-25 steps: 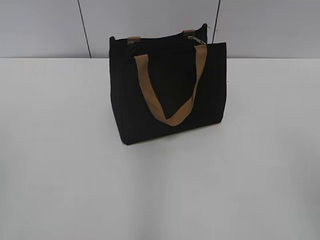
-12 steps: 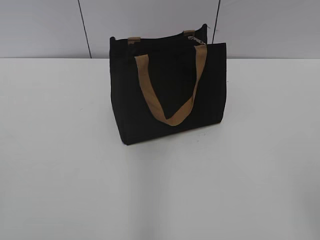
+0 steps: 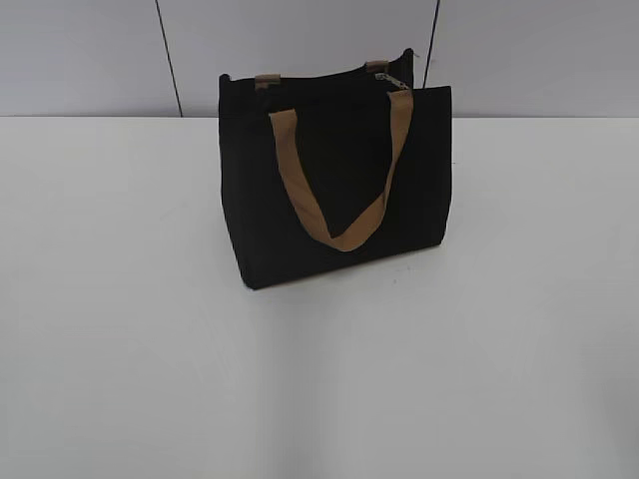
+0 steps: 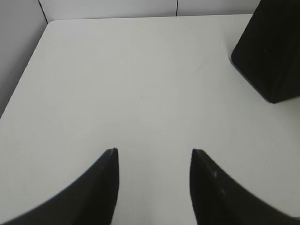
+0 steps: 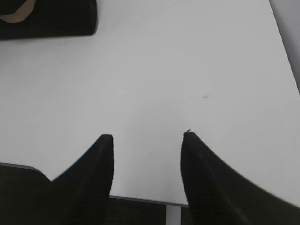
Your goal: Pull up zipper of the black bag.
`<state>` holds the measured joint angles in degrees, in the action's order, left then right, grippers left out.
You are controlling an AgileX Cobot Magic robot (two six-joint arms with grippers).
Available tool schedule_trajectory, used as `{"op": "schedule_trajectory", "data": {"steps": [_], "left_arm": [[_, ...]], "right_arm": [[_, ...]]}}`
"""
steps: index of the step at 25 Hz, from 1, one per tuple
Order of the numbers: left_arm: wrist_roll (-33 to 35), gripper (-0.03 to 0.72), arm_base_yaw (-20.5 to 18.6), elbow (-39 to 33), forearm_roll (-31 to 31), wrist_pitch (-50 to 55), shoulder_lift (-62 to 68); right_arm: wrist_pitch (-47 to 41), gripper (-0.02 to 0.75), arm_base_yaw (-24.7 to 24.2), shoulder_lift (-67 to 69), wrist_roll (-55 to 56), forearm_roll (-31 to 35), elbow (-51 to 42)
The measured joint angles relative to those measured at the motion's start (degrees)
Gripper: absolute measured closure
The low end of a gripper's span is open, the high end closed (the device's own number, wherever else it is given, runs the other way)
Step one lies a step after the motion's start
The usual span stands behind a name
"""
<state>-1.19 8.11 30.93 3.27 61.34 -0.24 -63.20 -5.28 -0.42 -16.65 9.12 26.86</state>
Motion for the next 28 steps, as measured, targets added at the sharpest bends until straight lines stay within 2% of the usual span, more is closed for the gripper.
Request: {"op": "schedule_trajectory", "data": {"steps": [7,13,19,28], "left_arm": [[0.3,0.321,0.0,-0.1,0.0,-0.2,0.0],[0.3,0.371,-1.3,-0.2,-2.7,-0.2,0.0],[0.3,0.409,-2.2,-0.2,-2.6,-0.2,0.0],[0.3,0.418,-3.9,-0.2,-2.6,-0.2,0.0]], "right_arm": [[0.1,0.377,0.0,0.0,0.0,0.1,0.0],[0.2,0.377,0.0,0.0,0.0,0.1,0.0],[0.2,0.377,0.0,0.0,0.0,0.1,0.0],[0.2,0.378,0.0,0.0,0.0,0.1,0.0]]}}
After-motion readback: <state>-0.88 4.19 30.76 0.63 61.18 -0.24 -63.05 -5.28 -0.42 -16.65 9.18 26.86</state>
